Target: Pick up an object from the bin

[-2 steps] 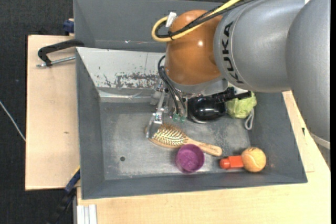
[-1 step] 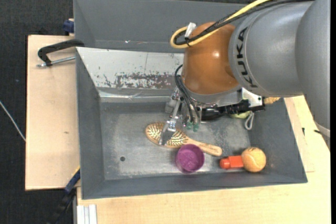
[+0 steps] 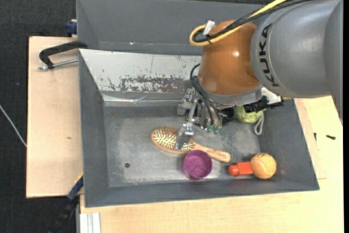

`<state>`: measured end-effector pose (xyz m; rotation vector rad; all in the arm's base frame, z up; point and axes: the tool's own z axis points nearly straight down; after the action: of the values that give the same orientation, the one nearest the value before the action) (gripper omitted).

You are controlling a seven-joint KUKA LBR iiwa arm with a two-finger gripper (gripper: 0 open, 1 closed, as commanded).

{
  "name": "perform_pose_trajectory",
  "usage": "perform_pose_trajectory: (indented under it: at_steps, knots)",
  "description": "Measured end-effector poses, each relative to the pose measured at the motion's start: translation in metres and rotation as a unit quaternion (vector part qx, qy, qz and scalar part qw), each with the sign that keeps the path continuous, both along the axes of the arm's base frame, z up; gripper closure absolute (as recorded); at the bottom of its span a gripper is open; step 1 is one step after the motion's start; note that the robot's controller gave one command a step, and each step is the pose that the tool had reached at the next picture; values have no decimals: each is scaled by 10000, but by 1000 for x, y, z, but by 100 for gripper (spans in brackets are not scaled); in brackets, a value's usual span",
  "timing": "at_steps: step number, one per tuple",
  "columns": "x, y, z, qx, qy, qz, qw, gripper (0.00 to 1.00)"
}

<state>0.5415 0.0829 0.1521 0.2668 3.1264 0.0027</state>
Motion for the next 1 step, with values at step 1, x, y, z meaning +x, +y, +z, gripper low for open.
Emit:
perform_pose_trajectory:
  at_steps: [1]
  knots:
    - [3,-9,-64,2,-1,-928,9957,0]
